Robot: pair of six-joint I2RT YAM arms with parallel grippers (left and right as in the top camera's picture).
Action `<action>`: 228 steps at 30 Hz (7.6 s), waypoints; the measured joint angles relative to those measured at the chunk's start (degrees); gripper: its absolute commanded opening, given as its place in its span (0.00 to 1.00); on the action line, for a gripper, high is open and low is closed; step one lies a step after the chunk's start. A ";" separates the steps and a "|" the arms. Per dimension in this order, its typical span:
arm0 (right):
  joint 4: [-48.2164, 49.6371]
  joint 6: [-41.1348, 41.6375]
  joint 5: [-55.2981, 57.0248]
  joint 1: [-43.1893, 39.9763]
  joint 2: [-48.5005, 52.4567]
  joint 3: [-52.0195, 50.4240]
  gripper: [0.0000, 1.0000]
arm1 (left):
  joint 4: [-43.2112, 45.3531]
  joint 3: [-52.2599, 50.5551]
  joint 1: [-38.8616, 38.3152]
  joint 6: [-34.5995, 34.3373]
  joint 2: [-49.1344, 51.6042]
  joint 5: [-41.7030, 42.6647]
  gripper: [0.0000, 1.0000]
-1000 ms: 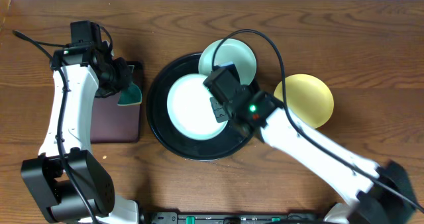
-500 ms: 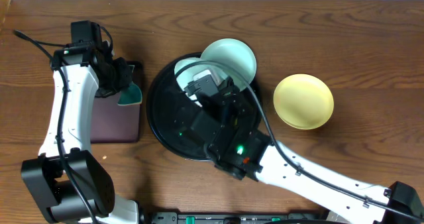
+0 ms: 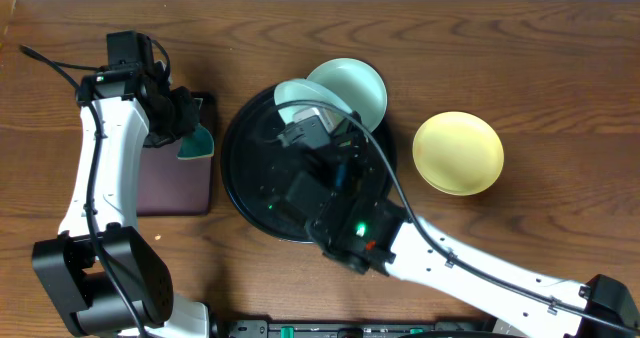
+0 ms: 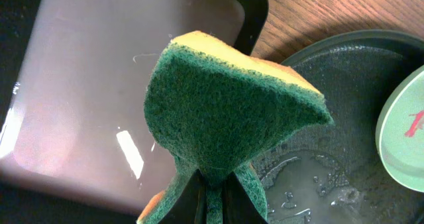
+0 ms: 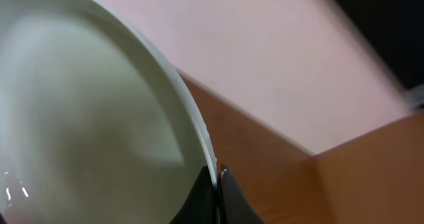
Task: Clean dirty plates on tray and stack at the side
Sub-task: 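Carry the pale green plate right and stack it on the yellow plate, then release the plate and move the right gripper up toward the tray, then grasp the last pale green plate's rim and drag it onto the tray center, then scrub the pale green plate with the sponge in the left gripper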
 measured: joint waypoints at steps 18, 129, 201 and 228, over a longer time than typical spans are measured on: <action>-13.68 19.56 -63.23 -40.68 -2.86 -0.02 0.01 | -0.02 0.00 0.00 0.02 0.00 0.00 0.07; -16.50 15.76 -84.17 -34.56 38.62 23.47 0.01 | -1.27 0.00 -3.50 -0.09 0.00 -0.02 0.07; -6.80 26.38 -84.39 -33.46 35.67 13.40 0.01 | 15.85 -4.42 -26.18 9.77 15.21 10.36 0.07; -6.49 26.36 -84.46 -33.44 35.67 13.38 0.01 | 5.03 -2.89 -25.42 9.90 15.32 7.63 0.07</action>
